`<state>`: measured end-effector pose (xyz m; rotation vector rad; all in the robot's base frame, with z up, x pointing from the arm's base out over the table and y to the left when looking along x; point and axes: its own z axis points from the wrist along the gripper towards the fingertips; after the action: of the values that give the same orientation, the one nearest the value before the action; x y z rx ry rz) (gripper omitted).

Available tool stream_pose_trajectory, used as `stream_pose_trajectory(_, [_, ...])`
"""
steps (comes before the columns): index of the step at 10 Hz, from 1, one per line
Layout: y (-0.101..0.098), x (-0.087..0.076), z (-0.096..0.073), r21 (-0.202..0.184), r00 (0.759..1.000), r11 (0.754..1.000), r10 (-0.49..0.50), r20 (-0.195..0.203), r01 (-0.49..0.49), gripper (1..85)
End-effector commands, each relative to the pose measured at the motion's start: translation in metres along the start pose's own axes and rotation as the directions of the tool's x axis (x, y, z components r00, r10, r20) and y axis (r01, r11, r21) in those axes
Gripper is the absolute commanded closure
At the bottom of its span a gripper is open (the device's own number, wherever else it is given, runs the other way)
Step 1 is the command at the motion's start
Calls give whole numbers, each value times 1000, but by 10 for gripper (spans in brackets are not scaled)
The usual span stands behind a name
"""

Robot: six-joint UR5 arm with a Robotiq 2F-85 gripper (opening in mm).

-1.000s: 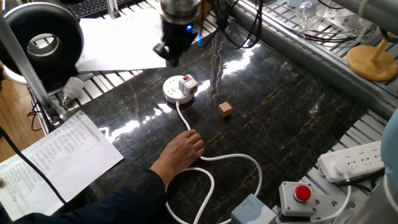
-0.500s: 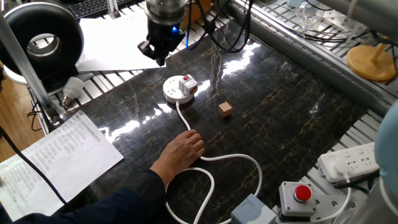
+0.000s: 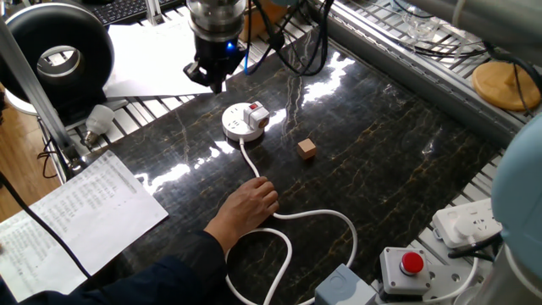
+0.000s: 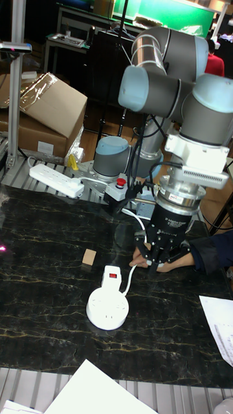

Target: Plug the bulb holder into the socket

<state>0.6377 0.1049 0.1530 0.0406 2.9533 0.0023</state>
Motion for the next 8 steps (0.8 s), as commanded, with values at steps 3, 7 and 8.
stream_pose_trajectory(3, [-7,2,8,20,1000,1000,-4,-21,4,843])
stream_pose_trajectory(7, [-66,-18,12,175,948,935,-318,26,308,843])
stream_pose_trajectory(8, [-52,-1,15,106,971,966,-238,-6,238,843])
